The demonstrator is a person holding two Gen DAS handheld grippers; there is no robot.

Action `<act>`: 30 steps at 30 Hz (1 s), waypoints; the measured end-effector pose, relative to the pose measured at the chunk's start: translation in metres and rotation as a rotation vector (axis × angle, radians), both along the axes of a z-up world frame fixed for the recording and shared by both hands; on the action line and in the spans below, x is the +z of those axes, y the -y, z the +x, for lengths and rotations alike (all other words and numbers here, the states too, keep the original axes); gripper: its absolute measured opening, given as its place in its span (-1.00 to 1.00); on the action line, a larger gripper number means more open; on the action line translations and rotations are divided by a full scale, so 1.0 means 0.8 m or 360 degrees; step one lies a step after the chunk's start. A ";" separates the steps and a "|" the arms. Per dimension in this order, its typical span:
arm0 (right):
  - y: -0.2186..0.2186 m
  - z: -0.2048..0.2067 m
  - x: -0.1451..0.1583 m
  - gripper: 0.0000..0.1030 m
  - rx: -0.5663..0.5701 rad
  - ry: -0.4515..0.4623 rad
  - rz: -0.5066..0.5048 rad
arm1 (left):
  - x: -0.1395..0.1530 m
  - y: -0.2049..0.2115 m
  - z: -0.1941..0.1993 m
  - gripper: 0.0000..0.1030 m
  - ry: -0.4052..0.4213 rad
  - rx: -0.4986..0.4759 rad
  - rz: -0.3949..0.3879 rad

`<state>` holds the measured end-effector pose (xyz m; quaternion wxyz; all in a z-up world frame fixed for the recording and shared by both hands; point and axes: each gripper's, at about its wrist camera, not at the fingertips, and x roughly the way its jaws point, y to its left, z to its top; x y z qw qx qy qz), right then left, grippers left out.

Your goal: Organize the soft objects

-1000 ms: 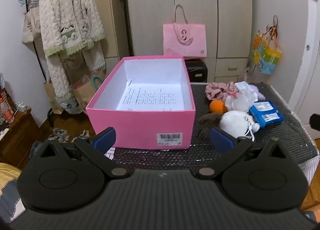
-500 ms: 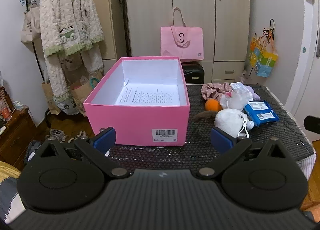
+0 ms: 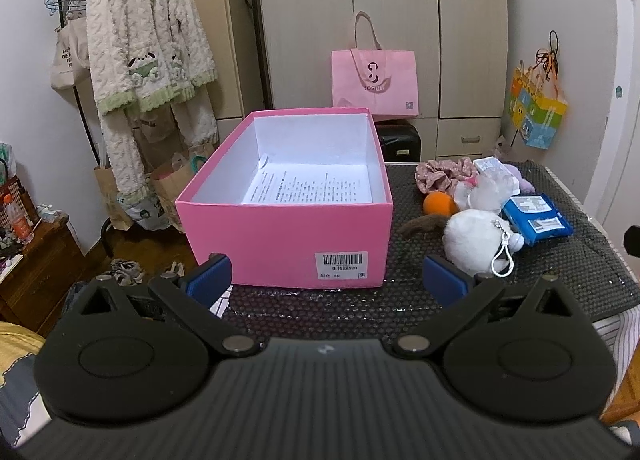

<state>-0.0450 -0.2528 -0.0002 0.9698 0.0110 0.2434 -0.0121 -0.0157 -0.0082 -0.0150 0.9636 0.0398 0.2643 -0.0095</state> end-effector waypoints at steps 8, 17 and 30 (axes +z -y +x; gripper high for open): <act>0.004 0.002 -0.003 1.00 -0.0019 -0.0010 0.0006 | -0.002 0.001 0.000 1.00 -0.0005 -0.0002 0.0007; 0.005 0.004 -0.005 1.00 -0.0021 -0.0018 0.0007 | -0.006 -0.001 0.001 1.00 -0.0013 0.0001 0.0004; 0.006 0.004 -0.006 1.00 -0.0022 -0.0016 0.0005 | -0.007 -0.001 0.002 1.00 -0.0016 0.0006 0.0003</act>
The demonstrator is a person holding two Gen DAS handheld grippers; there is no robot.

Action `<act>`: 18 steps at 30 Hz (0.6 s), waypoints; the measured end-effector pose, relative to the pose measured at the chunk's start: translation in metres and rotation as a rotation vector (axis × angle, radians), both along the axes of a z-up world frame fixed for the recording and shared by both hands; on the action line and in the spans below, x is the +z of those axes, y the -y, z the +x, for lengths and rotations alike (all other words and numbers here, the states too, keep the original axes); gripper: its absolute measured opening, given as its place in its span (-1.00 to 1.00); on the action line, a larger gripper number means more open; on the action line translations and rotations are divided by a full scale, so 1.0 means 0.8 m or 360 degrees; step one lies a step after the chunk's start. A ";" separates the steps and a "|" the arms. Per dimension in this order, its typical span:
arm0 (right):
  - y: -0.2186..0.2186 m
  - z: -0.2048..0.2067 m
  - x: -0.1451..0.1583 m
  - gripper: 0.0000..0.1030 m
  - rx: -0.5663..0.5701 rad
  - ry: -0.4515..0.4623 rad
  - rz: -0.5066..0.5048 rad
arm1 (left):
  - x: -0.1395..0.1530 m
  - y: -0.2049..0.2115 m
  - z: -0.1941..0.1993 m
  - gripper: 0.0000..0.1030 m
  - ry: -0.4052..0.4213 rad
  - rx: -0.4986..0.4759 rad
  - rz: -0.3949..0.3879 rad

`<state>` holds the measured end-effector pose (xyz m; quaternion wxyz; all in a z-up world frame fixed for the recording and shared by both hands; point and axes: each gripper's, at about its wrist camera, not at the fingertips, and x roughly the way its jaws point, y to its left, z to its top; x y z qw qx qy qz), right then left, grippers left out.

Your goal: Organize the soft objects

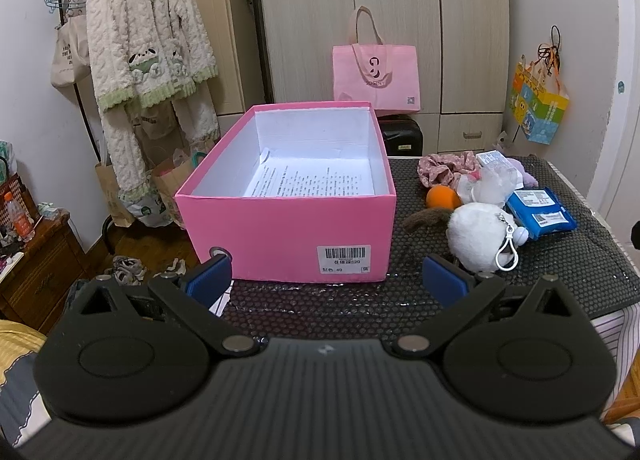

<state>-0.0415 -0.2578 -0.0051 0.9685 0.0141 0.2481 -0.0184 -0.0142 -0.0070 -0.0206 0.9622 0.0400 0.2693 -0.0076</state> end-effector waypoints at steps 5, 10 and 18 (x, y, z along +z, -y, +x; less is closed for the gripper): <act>0.004 -0.001 0.007 1.00 0.0040 0.0027 -0.0011 | 0.000 0.003 0.003 1.00 -0.0015 -0.0003 0.0015; 0.011 0.005 0.015 1.00 0.0080 0.0029 -0.0006 | 0.010 0.012 0.010 1.00 -0.0015 -0.0049 0.0027; 0.030 0.029 0.019 1.00 0.0138 0.0050 0.0033 | 0.033 0.038 0.031 1.00 0.0041 -0.0132 0.0095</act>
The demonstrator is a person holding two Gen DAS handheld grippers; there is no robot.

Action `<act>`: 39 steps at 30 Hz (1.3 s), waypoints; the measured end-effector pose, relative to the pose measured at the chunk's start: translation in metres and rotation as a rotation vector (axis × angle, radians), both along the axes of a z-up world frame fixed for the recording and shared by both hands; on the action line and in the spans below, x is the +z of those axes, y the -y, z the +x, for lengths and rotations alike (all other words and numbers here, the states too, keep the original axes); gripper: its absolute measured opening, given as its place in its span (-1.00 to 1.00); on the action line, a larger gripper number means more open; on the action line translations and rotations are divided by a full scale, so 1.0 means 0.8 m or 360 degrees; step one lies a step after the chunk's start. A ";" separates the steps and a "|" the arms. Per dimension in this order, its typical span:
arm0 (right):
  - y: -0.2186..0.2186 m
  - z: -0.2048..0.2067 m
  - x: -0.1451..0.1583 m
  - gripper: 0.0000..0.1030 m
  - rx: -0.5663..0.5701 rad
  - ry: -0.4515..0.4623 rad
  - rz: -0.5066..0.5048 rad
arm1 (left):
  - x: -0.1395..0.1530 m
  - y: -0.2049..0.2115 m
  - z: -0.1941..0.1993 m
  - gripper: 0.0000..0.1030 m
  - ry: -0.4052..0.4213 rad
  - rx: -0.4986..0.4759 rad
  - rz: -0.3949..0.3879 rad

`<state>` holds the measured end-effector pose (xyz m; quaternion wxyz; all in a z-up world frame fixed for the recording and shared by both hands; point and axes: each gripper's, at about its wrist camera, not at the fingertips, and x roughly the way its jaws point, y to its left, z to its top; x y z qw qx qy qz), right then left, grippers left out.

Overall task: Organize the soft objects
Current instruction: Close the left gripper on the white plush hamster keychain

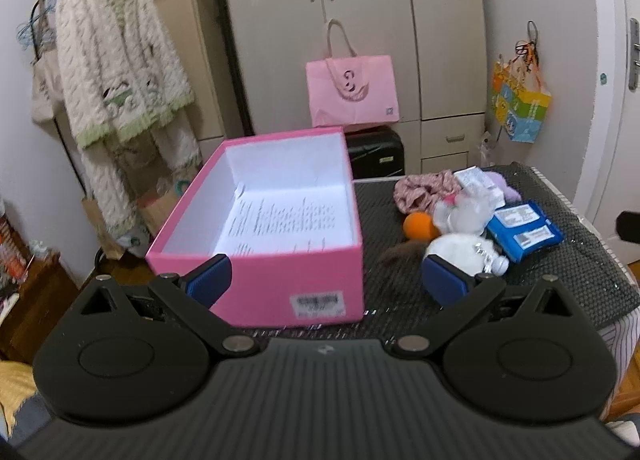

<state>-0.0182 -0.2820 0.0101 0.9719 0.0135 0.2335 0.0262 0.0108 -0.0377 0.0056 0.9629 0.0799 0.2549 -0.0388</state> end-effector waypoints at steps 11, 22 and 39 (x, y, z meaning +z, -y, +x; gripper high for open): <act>0.011 0.058 -0.049 1.00 0.0126 0.0159 -0.0078 | -0.003 0.043 0.059 1.00 -0.0028 -0.0247 -0.0074; -0.023 0.101 -0.114 0.84 0.0544 -0.0063 0.0132 | -0.032 0.086 0.099 0.82 -0.0172 -0.0560 -0.0193; -0.049 0.150 -0.165 0.58 0.0587 -0.0178 0.0160 | -0.092 0.113 0.158 0.52 -0.0472 -0.0611 -0.0123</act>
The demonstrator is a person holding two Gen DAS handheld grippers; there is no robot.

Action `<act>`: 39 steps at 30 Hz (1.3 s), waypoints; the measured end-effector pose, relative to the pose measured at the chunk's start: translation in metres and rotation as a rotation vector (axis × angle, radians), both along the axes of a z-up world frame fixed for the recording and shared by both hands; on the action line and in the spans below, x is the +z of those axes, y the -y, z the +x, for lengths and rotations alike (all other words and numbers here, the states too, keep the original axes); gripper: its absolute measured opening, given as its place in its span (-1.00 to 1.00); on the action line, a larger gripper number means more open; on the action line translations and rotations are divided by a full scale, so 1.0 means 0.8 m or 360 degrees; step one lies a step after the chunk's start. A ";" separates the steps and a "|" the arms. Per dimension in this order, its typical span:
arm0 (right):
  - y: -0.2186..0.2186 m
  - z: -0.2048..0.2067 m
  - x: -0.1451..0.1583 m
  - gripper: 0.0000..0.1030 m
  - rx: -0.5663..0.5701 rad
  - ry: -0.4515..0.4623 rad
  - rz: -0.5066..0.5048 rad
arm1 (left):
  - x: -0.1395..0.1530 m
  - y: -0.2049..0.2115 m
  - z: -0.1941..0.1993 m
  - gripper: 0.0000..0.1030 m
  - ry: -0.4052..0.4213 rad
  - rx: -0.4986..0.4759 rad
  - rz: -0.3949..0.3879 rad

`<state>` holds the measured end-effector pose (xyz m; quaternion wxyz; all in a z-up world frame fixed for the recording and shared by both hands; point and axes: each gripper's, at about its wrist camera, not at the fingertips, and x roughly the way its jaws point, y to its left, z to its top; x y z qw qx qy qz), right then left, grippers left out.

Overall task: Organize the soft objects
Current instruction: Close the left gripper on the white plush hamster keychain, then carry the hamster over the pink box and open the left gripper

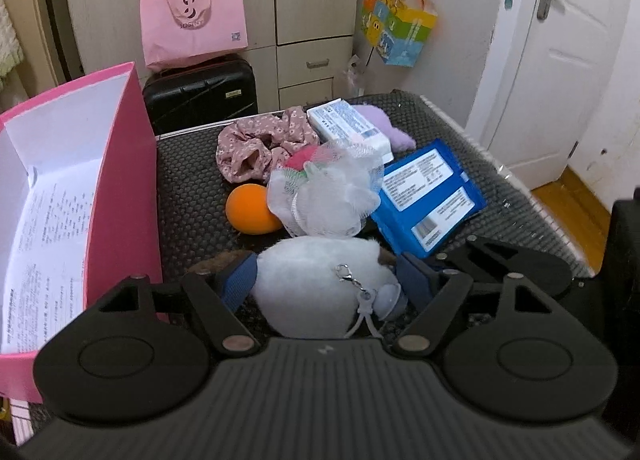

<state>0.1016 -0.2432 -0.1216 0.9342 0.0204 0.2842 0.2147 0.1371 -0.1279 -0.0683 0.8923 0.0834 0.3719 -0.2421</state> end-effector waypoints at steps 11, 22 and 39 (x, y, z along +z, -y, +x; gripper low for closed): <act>-0.007 -0.025 -0.003 0.28 -0.0047 0.0069 0.0053 | -0.010 -0.006 -0.010 0.50 -0.0033 0.0009 0.0005; -0.019 -0.050 0.032 0.28 -0.0066 -0.0026 0.0080 | 0.016 -0.021 -0.045 0.49 -0.0043 -0.0077 0.0001; -0.067 -0.088 0.073 0.28 0.0080 -0.0400 0.0069 | 0.040 -0.095 -0.076 0.48 -0.0433 -0.0033 -0.0098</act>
